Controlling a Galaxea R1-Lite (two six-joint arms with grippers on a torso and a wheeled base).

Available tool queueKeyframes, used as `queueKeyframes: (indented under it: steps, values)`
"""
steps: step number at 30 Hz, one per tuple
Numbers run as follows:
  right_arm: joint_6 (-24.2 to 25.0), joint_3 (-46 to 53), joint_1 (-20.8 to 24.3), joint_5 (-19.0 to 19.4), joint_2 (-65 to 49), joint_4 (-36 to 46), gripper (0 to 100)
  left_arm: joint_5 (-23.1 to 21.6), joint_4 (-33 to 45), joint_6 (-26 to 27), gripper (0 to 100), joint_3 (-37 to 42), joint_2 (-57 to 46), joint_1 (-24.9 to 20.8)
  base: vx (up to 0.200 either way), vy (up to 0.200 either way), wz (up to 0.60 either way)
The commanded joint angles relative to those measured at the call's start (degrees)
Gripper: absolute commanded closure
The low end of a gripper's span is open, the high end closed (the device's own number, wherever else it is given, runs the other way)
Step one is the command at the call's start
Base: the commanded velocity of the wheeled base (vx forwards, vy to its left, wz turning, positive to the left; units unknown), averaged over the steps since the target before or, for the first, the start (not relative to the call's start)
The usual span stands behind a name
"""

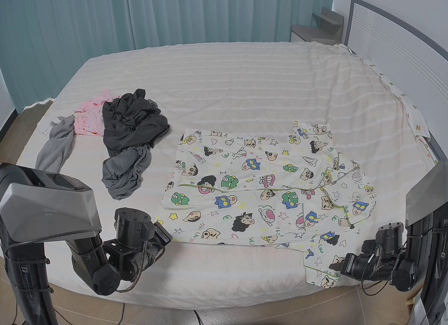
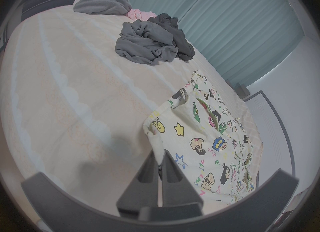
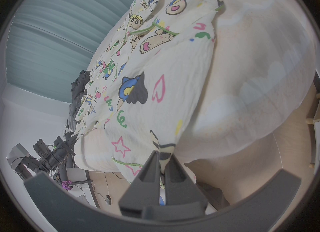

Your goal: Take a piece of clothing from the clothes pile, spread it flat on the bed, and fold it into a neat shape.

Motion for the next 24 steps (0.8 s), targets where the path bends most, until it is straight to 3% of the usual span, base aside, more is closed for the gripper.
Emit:
queueKeyframes:
  steps: [1,18,24]
  values:
    - [-0.04,1.01,-0.29,-0.39,-1.63,1.95,100,1.42,-0.07,0.59,100,0.33,-0.35,0.02,0.000,0.000,0.00]
    - [-0.92,1.01,-2.75,-0.39,-14.20,16.45,100,2.12,-0.16,1.73,100,4.38,-1.85,-1.47,0.000,0.000,0.00]
    - [-4.17,1.01,-4.77,-0.39,-17.19,20.23,100,2.12,-0.16,1.73,100,7.19,-3.16,-3.14,0.000,0.000,0.00]
